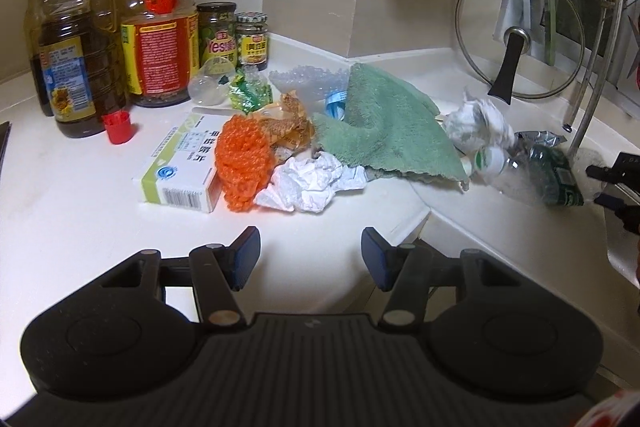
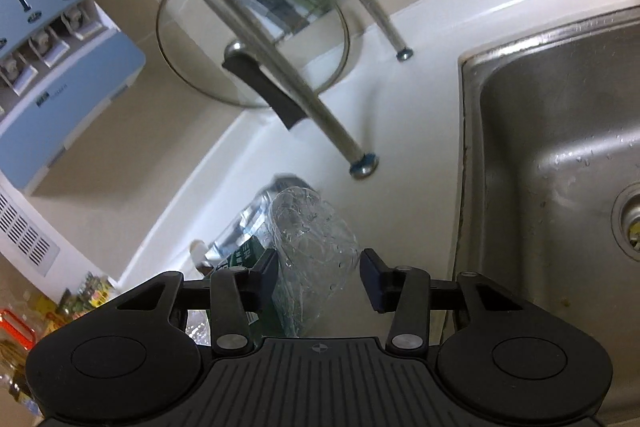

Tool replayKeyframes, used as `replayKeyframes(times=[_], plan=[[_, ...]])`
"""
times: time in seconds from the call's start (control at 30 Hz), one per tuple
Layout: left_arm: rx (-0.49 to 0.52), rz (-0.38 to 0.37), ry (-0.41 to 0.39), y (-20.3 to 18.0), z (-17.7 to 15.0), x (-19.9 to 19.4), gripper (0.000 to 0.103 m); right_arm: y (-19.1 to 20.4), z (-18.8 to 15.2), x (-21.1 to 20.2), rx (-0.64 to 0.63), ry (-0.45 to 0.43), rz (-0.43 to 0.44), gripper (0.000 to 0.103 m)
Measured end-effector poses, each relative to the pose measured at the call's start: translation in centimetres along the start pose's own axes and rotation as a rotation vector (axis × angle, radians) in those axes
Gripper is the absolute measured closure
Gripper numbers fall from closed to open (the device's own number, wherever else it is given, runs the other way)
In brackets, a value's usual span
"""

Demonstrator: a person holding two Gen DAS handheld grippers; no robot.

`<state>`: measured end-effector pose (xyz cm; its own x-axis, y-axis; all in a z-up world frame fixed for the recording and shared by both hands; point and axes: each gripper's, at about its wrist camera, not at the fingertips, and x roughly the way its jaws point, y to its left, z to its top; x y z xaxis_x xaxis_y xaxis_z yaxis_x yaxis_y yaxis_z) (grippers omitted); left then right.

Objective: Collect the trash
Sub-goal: 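Grasp the clear plastic bottle with the right gripper while the left reaches toward tissue, then grasp the white tissue with the left gripper while the right holds the bottle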

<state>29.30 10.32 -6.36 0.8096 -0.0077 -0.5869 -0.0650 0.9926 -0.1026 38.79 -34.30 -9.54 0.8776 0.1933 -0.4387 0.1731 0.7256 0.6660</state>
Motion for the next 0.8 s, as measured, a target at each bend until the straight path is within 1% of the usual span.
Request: replayKeyframes(times=[0.17, 0.3, 0.4, 0.5, 0.6, 0.7, 0.73, 0.77, 0.8], plan=[[0.045, -0.013, -0.004, -0.3, 0.7, 1.2, 0.051, 0.7, 1.1, -2.3, -0.048, -0.048, 0.012, 0.058], [0.134, -0.005, -0.008, -1.0, 1.3, 2.6, 0.051, 1.5, 1.5, -4.2, -0.100, -0.079, 0.006, 0.058], [0.169, -0.015, -0.017, -1.2, 1.9, 3.5, 0.051, 2.1, 1.7, -5.6, -0.124, -0.108, 0.002, 0.058], [0.208, -0.021, -0.022, -1.4, 2.4, 4.6, 0.051, 2.3, 1.8, -6.4, -0.130, -0.131, -0.014, 0.058], [0.274, -0.016, -0.018, -1.7, 2.7, 6.1, 0.051, 2.4, 1.9, -7.0, -0.131, -0.147, -0.043, 0.058], [0.331, 0.002, -0.001, -1.8, 2.7, 7.6, 0.051, 2.4, 1.8, -7.5, -0.132, -0.161, -0.066, 0.058], [0.344, 0.005, 0.002, -1.7, 2.7, 7.9, 0.052, 2.4, 1.7, -7.8, -0.132, -0.165, -0.072, 0.058], [0.354, 0.007, 0.003, -1.5, 2.6, 8.1, 0.056, 2.5, 1.6, -7.9, -0.133, -0.168, -0.077, 0.058], [0.361, 0.013, 0.002, -1.5, 2.6, 8.3, 0.065, 2.5, 1.5, -8.1, -0.136, -0.169, -0.081, 0.058]])
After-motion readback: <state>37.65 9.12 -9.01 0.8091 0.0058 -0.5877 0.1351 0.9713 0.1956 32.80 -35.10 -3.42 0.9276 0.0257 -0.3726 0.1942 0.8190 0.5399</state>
